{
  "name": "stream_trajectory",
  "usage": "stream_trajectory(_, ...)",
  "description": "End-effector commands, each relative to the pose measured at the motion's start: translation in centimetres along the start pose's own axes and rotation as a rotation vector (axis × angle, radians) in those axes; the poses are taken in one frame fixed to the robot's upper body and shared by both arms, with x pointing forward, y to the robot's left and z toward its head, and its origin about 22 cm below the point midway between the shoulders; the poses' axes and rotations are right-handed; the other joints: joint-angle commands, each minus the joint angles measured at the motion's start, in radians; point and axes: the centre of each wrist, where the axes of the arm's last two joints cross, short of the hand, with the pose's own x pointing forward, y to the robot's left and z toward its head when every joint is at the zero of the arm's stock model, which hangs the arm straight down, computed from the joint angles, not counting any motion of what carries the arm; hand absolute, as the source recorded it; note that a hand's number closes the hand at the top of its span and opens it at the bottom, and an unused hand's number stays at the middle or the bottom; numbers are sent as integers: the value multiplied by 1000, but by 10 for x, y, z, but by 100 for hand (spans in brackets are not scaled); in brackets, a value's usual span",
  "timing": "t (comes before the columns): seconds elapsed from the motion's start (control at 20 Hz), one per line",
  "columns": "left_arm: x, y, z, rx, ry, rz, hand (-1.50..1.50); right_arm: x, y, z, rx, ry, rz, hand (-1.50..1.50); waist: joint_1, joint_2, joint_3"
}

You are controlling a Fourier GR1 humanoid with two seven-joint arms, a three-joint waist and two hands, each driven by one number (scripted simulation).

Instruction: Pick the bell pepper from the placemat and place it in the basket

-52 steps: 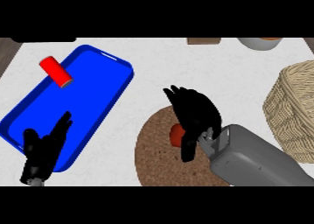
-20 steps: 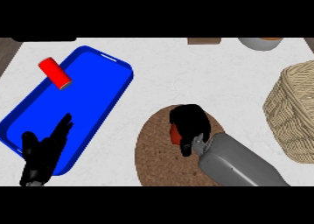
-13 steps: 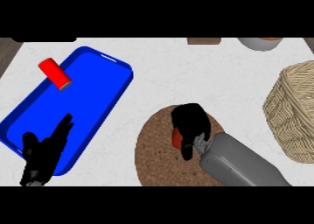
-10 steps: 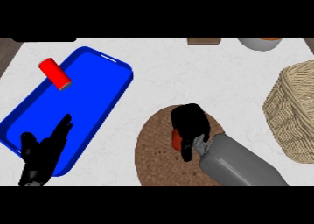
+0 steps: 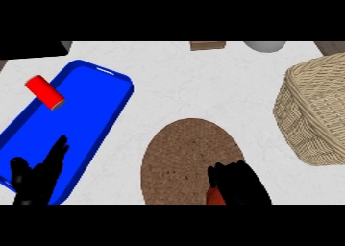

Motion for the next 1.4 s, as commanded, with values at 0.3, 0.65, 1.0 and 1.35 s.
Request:
stream_trajectory(0.3,-22,19,11,62,131,21,0,6,-80,98,-498,-141,-738,150,-26,18,-14)
stream_trajectory(0.65,-22,7,9,27,135,17,0,-20,-123,145,-675,-64,-755,150,-9,23,-19)
stream_trajectory(1.0,-26,9,13,2,141,8,0,-47,-150,134,-787,80,-751,150,18,25,-20)
stream_trajectory(1.35,-24,-6,3,-10,144,-5,0,-75,-180,123,-817,174,-770,150,22,28,-19)
